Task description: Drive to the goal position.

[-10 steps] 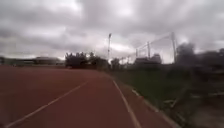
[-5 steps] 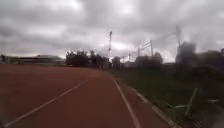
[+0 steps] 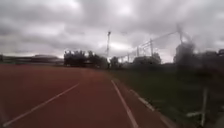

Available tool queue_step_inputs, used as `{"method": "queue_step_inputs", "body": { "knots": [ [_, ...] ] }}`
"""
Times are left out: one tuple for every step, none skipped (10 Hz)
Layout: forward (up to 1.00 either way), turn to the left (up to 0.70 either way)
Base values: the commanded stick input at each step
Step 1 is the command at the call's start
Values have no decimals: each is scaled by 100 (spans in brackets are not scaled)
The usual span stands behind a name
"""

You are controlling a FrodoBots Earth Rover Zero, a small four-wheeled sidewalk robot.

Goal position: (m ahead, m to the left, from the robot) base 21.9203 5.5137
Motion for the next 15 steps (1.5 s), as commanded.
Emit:
{"method": "queue_step_inputs", "body": {
  "knots": [
    [70,0],
    [70,0],
    [70,0],
    [70,0],
    [70,0],
    [70,0],
    [70,0],
    [70,0],
    [70,0],
    [70,0],
    [70,0],
    [70,0],
    [70,0],
    [70,0],
    [70,0]
  ]
}}
